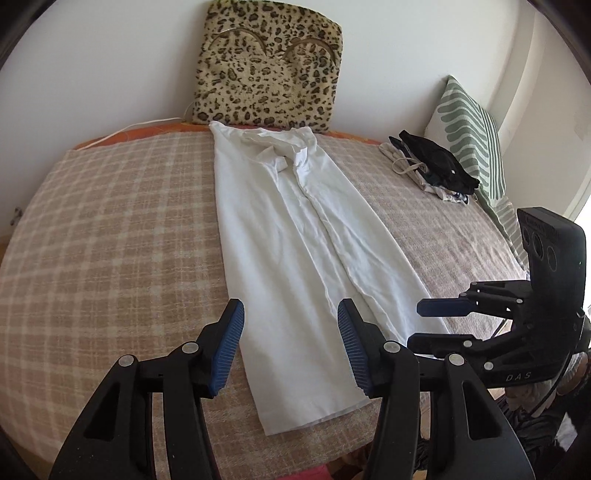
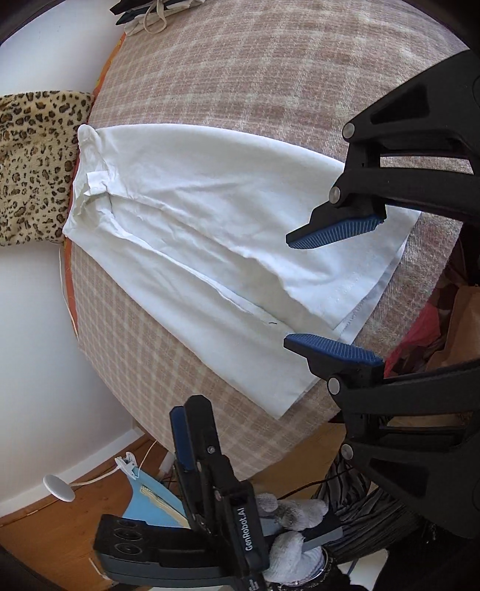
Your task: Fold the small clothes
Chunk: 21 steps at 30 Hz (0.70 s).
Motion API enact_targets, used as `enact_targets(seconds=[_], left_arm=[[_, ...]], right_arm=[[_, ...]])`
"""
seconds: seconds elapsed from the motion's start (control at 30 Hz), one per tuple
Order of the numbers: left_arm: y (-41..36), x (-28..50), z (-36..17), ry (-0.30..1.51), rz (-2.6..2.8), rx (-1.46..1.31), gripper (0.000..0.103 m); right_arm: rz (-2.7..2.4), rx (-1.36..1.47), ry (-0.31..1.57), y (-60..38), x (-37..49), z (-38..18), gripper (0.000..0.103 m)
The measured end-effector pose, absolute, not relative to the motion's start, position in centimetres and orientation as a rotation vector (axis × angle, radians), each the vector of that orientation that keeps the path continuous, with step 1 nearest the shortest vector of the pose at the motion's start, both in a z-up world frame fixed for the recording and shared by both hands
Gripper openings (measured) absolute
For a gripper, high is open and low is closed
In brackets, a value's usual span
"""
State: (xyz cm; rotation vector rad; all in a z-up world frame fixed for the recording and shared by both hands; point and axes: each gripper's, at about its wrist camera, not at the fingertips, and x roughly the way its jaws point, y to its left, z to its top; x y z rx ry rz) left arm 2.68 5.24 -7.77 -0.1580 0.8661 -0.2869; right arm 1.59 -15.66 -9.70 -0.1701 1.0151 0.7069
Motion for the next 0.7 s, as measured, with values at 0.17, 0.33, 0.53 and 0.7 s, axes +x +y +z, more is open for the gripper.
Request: enact_targets(seconds=[0.17,0.33,0.53,0.7], left_arm=[[6.4,3.5,-8.8,0.894,-0.29,-0.207,0.052],[6.2,3.5,-9.9,0.924,-0.288,-0.208,0.052],[6.1,3.4,-10.9,0.96,-0.264,-0.239,0.052],[5.3,3.3,-11.1,0.956,-0.258,-0.178,0.052]], right_arm=[[0.69,-0.333,0.993,-13.6,-0.9,-11.9,0.051],[0.66,-0.376,0.97,-13.1,-1.1,-12.4,0.041],[0.656,-0.434,0.942,-12.6,-1.3,-12.6,0.01],[0.676,-0.481,0.915,-12.1,-2.2,-12.4,0.007]])
